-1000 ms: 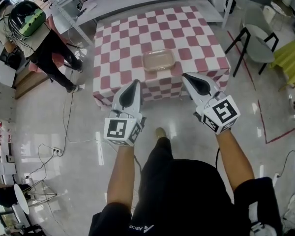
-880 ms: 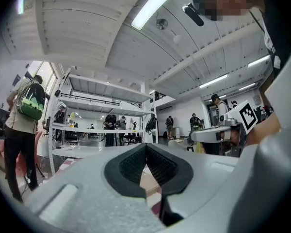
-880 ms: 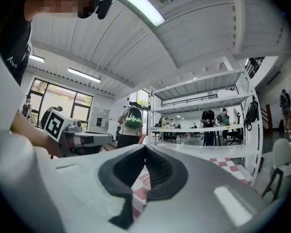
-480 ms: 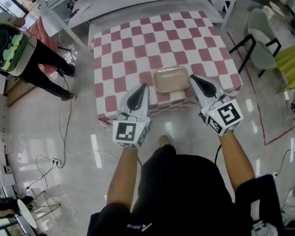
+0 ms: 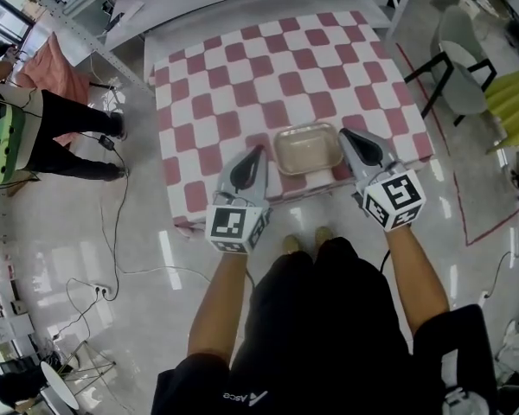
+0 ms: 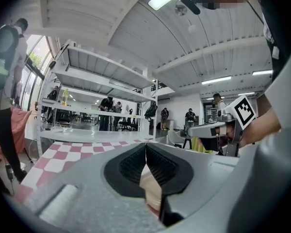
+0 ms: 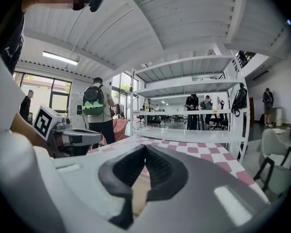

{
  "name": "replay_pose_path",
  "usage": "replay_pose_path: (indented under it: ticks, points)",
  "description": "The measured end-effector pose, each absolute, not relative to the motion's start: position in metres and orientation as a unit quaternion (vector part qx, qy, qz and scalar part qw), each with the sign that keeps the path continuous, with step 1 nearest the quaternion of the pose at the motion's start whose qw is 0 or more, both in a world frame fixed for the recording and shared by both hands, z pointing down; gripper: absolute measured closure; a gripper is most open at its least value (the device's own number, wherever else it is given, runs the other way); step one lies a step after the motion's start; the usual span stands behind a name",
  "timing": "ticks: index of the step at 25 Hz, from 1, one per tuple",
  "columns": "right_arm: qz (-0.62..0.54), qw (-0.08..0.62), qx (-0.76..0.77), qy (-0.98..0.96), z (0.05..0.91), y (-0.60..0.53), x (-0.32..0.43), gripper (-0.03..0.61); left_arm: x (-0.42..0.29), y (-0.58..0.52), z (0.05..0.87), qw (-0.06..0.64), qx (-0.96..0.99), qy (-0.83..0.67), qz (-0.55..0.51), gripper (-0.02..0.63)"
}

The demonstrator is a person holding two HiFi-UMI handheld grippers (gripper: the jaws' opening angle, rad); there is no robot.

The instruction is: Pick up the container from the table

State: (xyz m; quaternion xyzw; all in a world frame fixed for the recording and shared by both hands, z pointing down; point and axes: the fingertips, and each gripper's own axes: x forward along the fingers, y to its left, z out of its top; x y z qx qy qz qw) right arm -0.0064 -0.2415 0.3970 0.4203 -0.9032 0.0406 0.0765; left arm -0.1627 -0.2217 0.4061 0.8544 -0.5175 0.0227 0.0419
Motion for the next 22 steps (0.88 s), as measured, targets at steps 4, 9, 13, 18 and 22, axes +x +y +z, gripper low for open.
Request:
replay_pose_path:
  ticks: [4, 9, 13, 18, 22]
  points:
    - [0.062, 0.099, 0.417, -0.901, 0.420, -0.255, -0.001, 0.575, -0.160, -0.234, 0.426, 0.075, 0.849, -0.522, 0.036, 0.601]
    - [0.090, 0.109, 0.413, -0.900, 0.441, -0.267, 0.005, 0.561, -0.156, -0.243, 0.443, 0.114, 0.843, -0.524, 0.044, 0.600]
    - [0.113, 0.111, 0.402, -0.902, 0.453, -0.271, 0.006, 0.521, -0.154, -0.247, 0.453, 0.138, 0.837, -0.528, 0.044, 0.539]
    - [0.149, 0.116, 0.389, -0.902, 0.472, -0.274, 0.007, 0.438, -0.148, -0.248, 0.470, 0.174, 0.831, -0.527, 0.045, 0.478]
    - [0.187, 0.122, 0.376, -0.899, 0.485, -0.278, 0.005, 0.386, -0.144, -0.251, 0.481, 0.195, 0.827, -0.525, 0.053, 0.440]
